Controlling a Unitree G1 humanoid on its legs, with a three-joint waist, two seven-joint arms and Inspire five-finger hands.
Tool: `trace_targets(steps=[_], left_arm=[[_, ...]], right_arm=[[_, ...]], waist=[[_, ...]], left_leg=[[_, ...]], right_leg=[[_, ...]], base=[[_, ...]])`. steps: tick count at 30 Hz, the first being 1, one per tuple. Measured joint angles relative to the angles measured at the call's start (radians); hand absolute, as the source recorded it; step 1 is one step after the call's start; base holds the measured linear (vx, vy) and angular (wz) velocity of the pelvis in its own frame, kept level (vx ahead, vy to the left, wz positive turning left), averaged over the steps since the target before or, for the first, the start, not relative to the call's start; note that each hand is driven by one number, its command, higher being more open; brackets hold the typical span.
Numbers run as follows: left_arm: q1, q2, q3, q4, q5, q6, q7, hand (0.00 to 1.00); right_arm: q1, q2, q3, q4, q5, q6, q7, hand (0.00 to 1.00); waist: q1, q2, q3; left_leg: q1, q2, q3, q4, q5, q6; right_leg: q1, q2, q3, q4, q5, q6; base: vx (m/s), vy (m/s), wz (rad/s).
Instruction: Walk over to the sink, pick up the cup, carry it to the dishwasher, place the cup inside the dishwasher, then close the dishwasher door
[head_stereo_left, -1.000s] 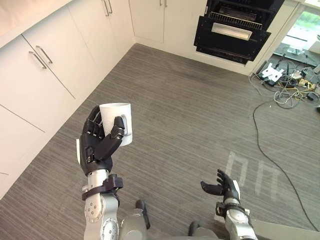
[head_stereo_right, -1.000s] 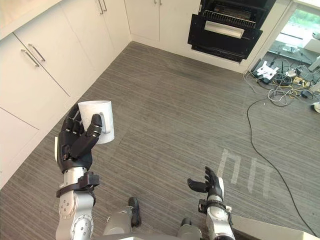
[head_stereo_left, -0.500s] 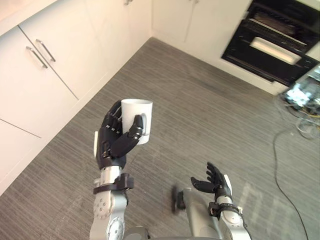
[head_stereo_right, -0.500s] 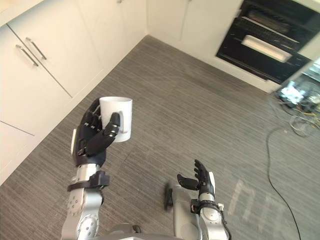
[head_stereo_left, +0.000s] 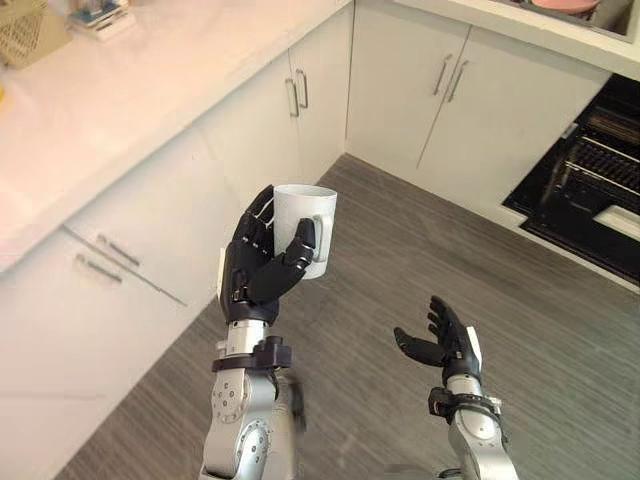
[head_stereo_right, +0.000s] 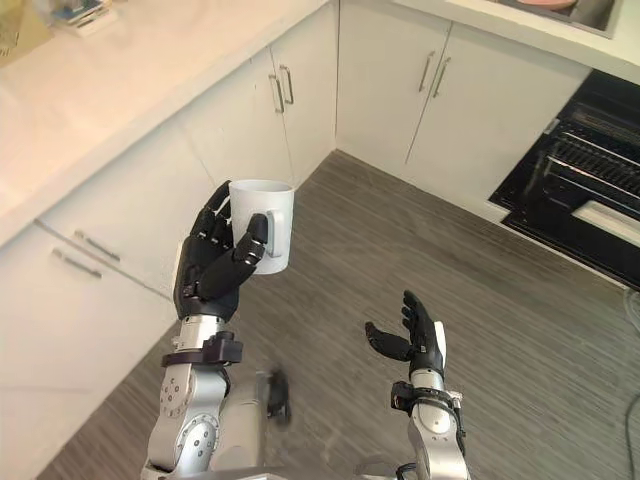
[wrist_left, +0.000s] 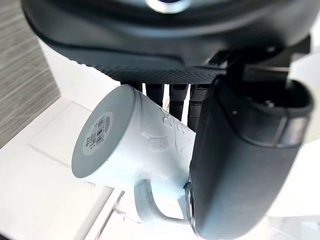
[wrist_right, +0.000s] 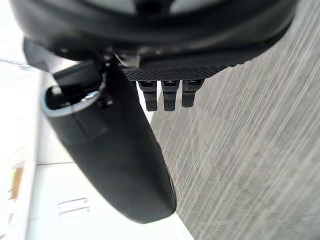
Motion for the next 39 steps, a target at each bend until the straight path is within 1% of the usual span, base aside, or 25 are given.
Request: trace_targets(steps=[2,3,5,6,7,9,11,13,14,15,16,18,19,20,21,23,25,27,29,30,31,33,37,38,39], left_arm=[[-0.001,0.005,-0.001,-0.001,0.000,0.004,0.009,0.30],[0.010,0.023,-0.007,-0.003,0.000,0.012,0.012,0.30],[0.020,0.052,-0.014,-0.007,0.000,0.016,0.012,0.30],[0.024,0.055,-0.014,-0.015,0.000,0.016,0.013,0.30],[0.041,0.055,-0.019,-0.051,0.000,0.015,0.013,0.30],[0.040,0.057,-0.050,-0.106,0.001,-0.001,0.010,0.30],[0.035,0.058,-0.060,-0.111,0.002,-0.015,0.005,0.30],[0.027,0.059,-0.040,-0.092,0.002,-0.019,0.004,0.30],[0.016,0.059,-0.017,-0.057,0.003,-0.019,0.004,0.30],[0.013,0.057,0.013,-0.004,0.003,-0.015,0.007,0.30],[0.008,0.040,0.018,0.037,0.008,-0.011,0.007,0.30],[0.006,0.004,0.049,0.101,0.023,0.009,0.011,0.30],[0.006,-0.006,0.051,0.110,0.024,0.014,0.012,0.30],[0.007,-0.019,0.051,0.125,0.026,0.019,0.012,0.30],[0.013,-0.038,0.035,0.143,0.031,0.035,0.012,0.30],[0.023,-0.037,0.001,0.131,0.039,0.030,0.002,0.30],[0.019,-0.036,-0.002,0.125,0.041,0.026,-0.014,0.30],[0.012,-0.036,0.013,0.124,0.041,0.022,-0.013,0.30],[0.014,-0.036,0.023,0.124,0.041,0.022,-0.012,0.30],[0.015,-0.037,0.024,0.121,0.041,0.022,-0.012,0.30],[0.014,-0.040,0.027,0.115,0.041,0.020,-0.010,0.30],[0.007,-0.006,0.044,0.097,0.041,0.019,0.011,0.30],[0.020,0.006,0.046,0.077,0.041,0.020,0.031,0.30],[0.021,0.021,0.037,0.076,0.041,0.020,0.031,0.30],[0.029,0.046,0.024,0.075,0.042,0.020,0.031,0.30]], right_arm=[[-0.001,0.019,0.003,-0.014,-0.002,0.003,0.008,0.90],[0.012,0.046,0.005,-0.039,-0.002,0.003,0.010,0.90],[0.006,0.077,0.006,-0.052,-0.002,0.003,0.014,0.90],[0.000,0.085,0.010,-0.056,-0.003,0.002,0.017,0.90],[-0.002,0.090,0.028,-0.071,-0.003,0.002,0.018,0.90],[0.010,0.098,0.045,-0.113,-0.006,-0.002,0.017,0.90],[0.005,0.100,0.045,-0.117,-0.011,-0.003,0.011,0.90],[-0.019,0.097,0.044,-0.104,-0.013,-0.005,0.002,0.90],[-0.050,0.089,0.044,-0.076,-0.014,-0.007,-0.005,0.90],[-0.076,0.078,0.046,-0.045,-0.015,-0.006,-0.009,0.90],[-0.079,0.059,0.047,-0.036,-0.020,-0.005,-0.012,0.90],[-0.097,0.027,0.049,-0.033,-0.027,-0.001,-0.008,0.90],[-0.099,0.027,0.048,-0.034,-0.027,-0.001,-0.008,0.90],[-0.095,0.027,0.047,-0.034,-0.026,-0.001,-0.007,0.90],[-0.071,0.030,0.050,-0.059,-0.025,-0.001,-0.010,0.90],[-0.051,0.030,0.043,-0.115,-0.022,-0.013,-0.019,0.90],[-0.072,0.028,0.043,-0.124,-0.022,-0.035,-0.021,0.90],[-0.108,0.025,0.043,-0.122,-0.022,-0.040,-0.021,0.90],[-0.116,0.014,0.040,-0.119,-0.022,-0.042,-0.026,0.90],[-0.116,0.005,0.039,-0.118,-0.022,-0.042,-0.027,0.90],[-0.119,-0.011,0.039,-0.112,-0.022,-0.041,-0.029,0.90],[-0.118,0.029,0.033,-0.125,-0.020,-0.035,-0.039,0.90],[-0.111,0.057,0.046,-0.210,-0.017,-0.035,-0.034,0.90],[-0.111,0.072,0.051,-0.241,-0.007,-0.037,-0.032,0.90],[-0.114,0.083,0.062,-0.257,-0.003,-0.044,-0.029,0.90]], waist=[[0.005,-0.005,-0.002],[0.010,-0.028,-0.001],[0.015,-0.035,0.000],[0.015,-0.035,0.000],[0.011,-0.033,0.000],[-0.007,-0.028,-0.005],[-0.027,-0.034,-0.013],[-0.053,-0.038,-0.016],[-0.063,-0.039,-0.019],[-0.083,-0.050,-0.033],[-0.090,-0.013,-0.043],[-0.090,0.047,-0.066],[-0.090,0.052,-0.063],[-0.088,0.055,-0.062],[-0.074,0.063,-0.057],[-0.067,0.061,-0.056],[-0.057,0.062,-0.056],[-0.034,0.055,-0.041],[-0.034,0.058,-0.034],[-0.034,0.072,-0.039],[-0.029,0.096,-0.042],[-0.040,0.040,-0.035],[-0.019,0.038,-0.035],[-0.019,0.033,-0.032],[-0.025,0.026,-0.030]], left_leg=[[-0.018,0.017,0.018,0.125,-0.094,0.011],[0.041,0.018,0.066,0.189,-0.179,0.025],[0.172,0.031,0.121,0.164,-0.249,0.029],[0.221,0.036,0.140,0.142,-0.265,0.022],[0.330,0.048,0.184,0.084,-0.302,-0.005],[0.474,0.073,0.248,0.008,-0.360,-0.017],[0.543,0.084,0.287,-0.032,-0.371,-0.047],[0.615,0.084,0.328,-0.087,-0.374,-0.082],[0.662,0.078,0.362,-0.133,-0.371,-0.104],[0.718,0.050,0.355,-0.167,-0.372,-0.135],[0.727,0.072,0.339,-0.169,-0.374,-0.138],[0.683,0.134,0.255,-0.032,-0.345,-0.124],[0.660,0.154,0.227,0.059,-0.316,-0.122],[0.624,0.177,0.185,0.192,-0.249,-0.109],[0.521,0.217,0.102,0.507,-0.157,-0.110],[0.404,0.220,0.082,0.670,-0.183,-0.081],[0.300,0.203,0.082,0.648,-0.235,-0.052],[0.201,0.137,0.035,0.431,-0.272,-0.045],[0.182,0.061,-0.055,0.148,-0.245,-0.063],[0.189,0.039,-0.106,0.021,-0.210,-0.072],[0.219,0.024,-0.154,-0.083,-0.041,-0.084],[0.221,-0.043,-0.104,-0.053,-0.085,-0.025],[0.248,-0.047,-0.012,0.021,-0.196,0.017],[0.292,-0.047,0.029,0.001,-0.212,0.028],[0.357,-0.054,0.064,-0.039,-0.219,0.038]], right_leg=[[-0.034,-0.003,0.059,0.038,0.047,0.027],[-0.065,-0.025,0.086,0.171,0.115,0.071],[-0.165,-0.028,0.103,0.456,0.171,0.131],[-0.213,-0.026,0.083,0.555,0.165,0.126],[-0.310,-0.024,0.019,0.710,0.136,0.086],[-0.467,-0.020,-0.157,0.801,0.061,0.016],[-0.541,-0.023,-0.270,0.728,0.019,0.002],[-0.593,-0.025,-0.406,0.525,0.008,-0.023],[-0.603,-0.001,-0.479,0.329,0.041,-0.043],[-0.591,0.039,-0.492,0.167,0.253,-0.135],[-0.586,0.062,-0.500,0.175,0.235,-0.137],[-0.570,0.131,-0.477,0.164,0.188,-0.149],[-0.549,0.149,-0.466,0.160,0.174,-0.151],[-0.508,0.167,-0.447,0.143,0.163,-0.153],[-0.369,0.204,-0.400,0.049,0.159,-0.154],[-0.251,0.207,-0.345,-0.034,0.159,-0.154],[-0.175,0.194,-0.283,-0.089,0.159,-0.154],[-0.125,0.146,-0.215,-0.110,0.142,-0.109],[-0.104,0.107,-0.176,-0.107,0.110,-0.055],[-0.103,0.102,-0.161,-0.102,0.095,-0.029],[-0.096,0.099,-0.129,-0.090,0.065,0.011],[-0.085,0.015,-0.111,-0.097,0.051,0.028],[-0.133,-0.027,-0.058,0.015,0.053,0.059],[-0.198,-0.045,-0.055,0.161,0.062,0.108],[-0.259,-0.076,-0.079,0.307,0.071,0.132]], base=[[0.72,0.343,-0.51],[0.65,0.313,-0.86],[0.55,0.239,-1.07],[0.42,0.167,-1.32],[0.36,0.123,-1.18],[0.44,0.072,-1.13],[0.41,0.011,-0.62],[0.41,0.003,-0.46],[0.63,0.001,-0.47],[0.66,0.002,-0.41],[0.58,0.011,-0.40],[0.52,-0.025,-0.59],[0.57,-0.055,-0.63],[0.64,-0.007,-0.79],[0.50,0.035,-0.80],[0.51,0.113,-0.82],[0.41,0.194,-0.87],[0.35,0.288,-0.97],[0.31,0.366,-0.59],[0.39,0.515,-0.60],[0.33,0.441,-0.45],[0.35,0.376,-0.27],[0.25,0.247,-0.60],[0.30,0.263,-0.90],[0.25,0.209,-0.75]])
